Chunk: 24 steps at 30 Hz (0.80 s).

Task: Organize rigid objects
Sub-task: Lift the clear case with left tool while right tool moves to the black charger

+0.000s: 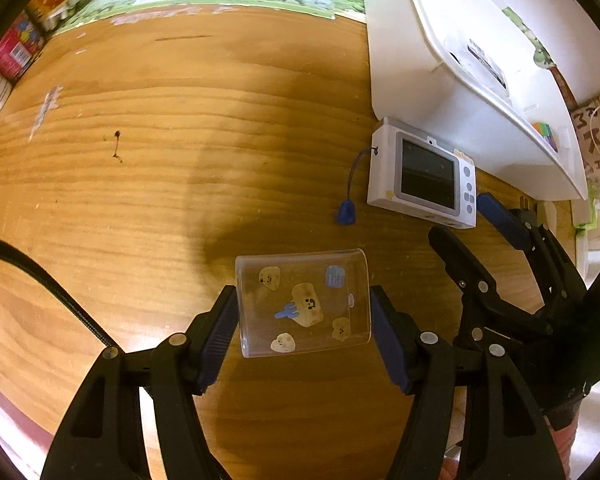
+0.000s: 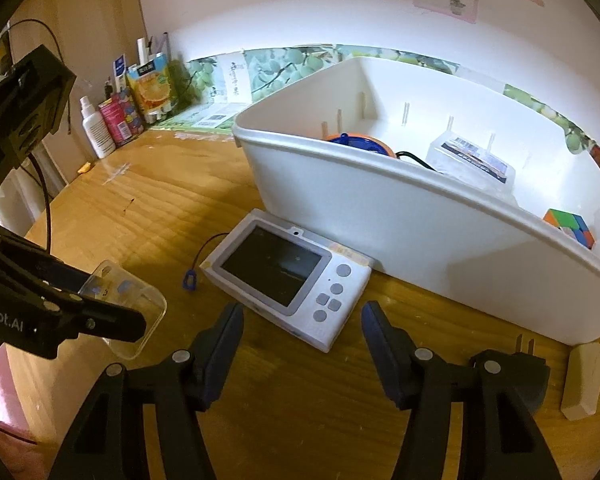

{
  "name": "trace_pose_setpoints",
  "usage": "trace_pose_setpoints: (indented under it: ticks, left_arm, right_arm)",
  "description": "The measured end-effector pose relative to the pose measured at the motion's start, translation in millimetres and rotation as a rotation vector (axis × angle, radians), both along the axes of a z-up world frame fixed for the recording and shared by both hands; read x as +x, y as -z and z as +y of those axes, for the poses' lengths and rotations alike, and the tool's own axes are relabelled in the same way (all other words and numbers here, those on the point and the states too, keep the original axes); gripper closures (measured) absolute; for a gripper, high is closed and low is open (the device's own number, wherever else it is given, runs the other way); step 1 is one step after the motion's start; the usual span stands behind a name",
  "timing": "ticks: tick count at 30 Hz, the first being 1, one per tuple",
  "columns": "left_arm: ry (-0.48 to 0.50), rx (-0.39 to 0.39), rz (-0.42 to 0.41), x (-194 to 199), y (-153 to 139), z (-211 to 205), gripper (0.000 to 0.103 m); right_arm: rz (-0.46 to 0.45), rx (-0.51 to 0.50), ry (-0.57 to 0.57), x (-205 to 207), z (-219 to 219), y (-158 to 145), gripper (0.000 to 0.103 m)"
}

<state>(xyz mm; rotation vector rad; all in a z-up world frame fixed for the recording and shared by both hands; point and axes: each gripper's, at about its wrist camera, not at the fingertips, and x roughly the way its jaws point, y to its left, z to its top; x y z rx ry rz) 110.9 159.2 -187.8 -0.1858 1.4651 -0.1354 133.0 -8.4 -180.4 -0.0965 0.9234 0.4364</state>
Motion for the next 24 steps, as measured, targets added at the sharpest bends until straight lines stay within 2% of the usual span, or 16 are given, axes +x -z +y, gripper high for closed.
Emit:
trace_pose_setpoints:
  ticks: [4, 7, 15, 24]
  left_arm:
    - [-0.020, 0.011, -0.020, -9, -5, 3, 0.035]
    - [-0.032, 0.015, -0.038, -11, -15, 3, 0.035]
    - [-0.090, 0.008, -0.049, -25, -20, -4, 0.035]
    - [-0.103, 0.006, -0.053, -35, -26, -20, 0.035]
  right_arm:
    - [0.017, -0.009, -0.026, 1, -1, 0, 0.040]
    - [0.030, -0.011, -0.038, 0, -4, 0, 0.034]
    - [0.056, -0.010, -0.027, -6, -24, 1, 0.030]
    - [0.007, 0.022, 0.045, -15, -63, -8, 0.023]
